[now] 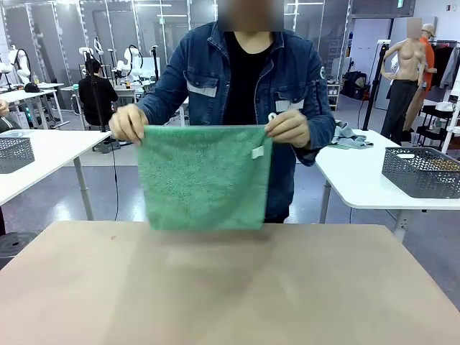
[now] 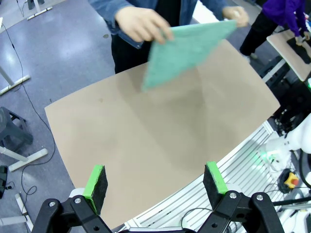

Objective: Fold the towels and place them in the basket.
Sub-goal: When a person lays out a Towel with hook on the table, fold it in half twice.

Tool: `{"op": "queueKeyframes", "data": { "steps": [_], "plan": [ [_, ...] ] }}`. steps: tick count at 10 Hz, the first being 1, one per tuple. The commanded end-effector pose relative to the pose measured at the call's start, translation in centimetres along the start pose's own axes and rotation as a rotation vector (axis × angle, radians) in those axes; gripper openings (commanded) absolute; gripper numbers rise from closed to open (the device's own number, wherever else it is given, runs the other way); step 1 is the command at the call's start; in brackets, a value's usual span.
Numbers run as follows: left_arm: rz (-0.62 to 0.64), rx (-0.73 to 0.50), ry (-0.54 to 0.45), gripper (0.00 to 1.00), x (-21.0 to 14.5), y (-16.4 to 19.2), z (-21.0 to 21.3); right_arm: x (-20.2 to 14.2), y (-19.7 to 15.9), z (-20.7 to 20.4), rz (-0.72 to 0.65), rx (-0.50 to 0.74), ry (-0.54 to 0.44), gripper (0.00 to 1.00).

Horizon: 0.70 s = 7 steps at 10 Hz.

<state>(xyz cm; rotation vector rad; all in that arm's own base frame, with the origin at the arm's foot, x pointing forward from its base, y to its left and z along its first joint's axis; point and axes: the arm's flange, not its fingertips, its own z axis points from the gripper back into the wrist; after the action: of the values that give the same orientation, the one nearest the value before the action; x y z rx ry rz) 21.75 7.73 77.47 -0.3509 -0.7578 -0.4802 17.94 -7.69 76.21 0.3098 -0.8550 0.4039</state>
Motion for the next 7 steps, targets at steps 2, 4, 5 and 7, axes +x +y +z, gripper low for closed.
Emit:
{"op": "queueKeyframes", "data": {
  "steps": [2,4,5,7],
  "plan": [
    [-0.015,-0.010,0.005,1.00,0.05,-0.16,-0.08,-0.01,0.06,0.05,0.005,0.006,-0.002,1.00],
    [-0.015,-0.010,0.005,1.00,0.05,-0.16,-0.08,-0.01,0.06,0.05,0.005,0.006,-0.002,1.00],
    [-0.015,-0.010,0.005,1.00,0.05,-0.16,-0.08,-0.01,0.06,0.05,0.005,0.006,-0.002,1.00],
    [-0.015,-0.010,0.005,1.00,0.05,-0.16,-0.08,-0.01,0.06,0.05,0.005,0.006,-0.002,1.00]
  ]
}}
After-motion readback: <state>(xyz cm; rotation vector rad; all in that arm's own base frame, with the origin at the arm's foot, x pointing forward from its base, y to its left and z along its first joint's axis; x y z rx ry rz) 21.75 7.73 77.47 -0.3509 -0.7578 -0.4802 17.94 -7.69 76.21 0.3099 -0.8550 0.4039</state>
